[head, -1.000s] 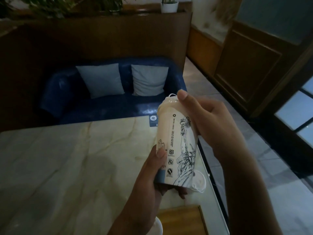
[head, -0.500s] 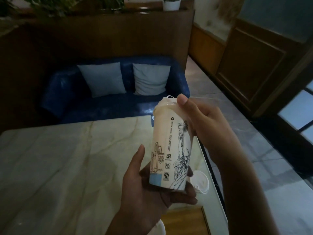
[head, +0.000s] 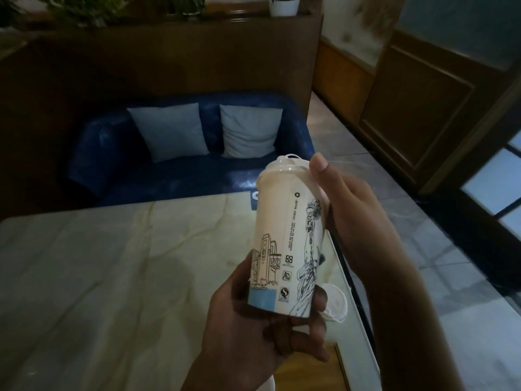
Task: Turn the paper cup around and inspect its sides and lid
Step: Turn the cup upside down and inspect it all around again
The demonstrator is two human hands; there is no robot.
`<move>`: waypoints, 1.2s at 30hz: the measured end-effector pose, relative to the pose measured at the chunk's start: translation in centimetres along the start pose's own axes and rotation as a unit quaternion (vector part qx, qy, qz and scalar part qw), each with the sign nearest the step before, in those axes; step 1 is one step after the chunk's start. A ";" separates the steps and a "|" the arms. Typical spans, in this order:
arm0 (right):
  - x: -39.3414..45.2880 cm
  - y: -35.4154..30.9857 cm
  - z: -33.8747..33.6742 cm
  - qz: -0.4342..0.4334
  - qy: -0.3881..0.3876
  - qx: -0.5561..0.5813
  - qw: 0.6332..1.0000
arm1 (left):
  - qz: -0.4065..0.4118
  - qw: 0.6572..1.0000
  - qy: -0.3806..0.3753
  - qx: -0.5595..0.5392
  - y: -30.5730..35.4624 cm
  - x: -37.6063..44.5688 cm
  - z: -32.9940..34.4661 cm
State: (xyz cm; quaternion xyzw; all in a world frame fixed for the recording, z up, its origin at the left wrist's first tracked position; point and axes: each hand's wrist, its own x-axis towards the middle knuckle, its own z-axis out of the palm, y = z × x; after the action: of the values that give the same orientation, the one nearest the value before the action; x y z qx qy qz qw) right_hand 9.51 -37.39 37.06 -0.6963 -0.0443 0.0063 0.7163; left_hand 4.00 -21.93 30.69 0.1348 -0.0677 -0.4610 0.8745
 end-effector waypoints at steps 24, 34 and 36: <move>0.9 2.1 -0.6 0.012 0.077 -0.038 0.996 | 0.070 0.989 0.125 0.031 0.4 -0.2 -0.5; 0.9 2.7 -0.4 -0.002 0.078 -0.095 0.992 | 0.132 0.939 0.276 0.158 -0.2 0.5 0.7; 0.8 2.6 -0.3 -0.004 0.073 -0.098 0.992 | 0.137 0.923 0.297 0.204 -0.3 0.8 0.8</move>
State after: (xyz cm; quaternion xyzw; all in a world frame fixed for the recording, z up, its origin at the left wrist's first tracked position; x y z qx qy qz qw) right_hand 10.49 -37.58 34.52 -0.7619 0.0047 -0.0522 0.6456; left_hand 4.02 -22.84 31.39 0.4306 0.0842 -0.2522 0.8625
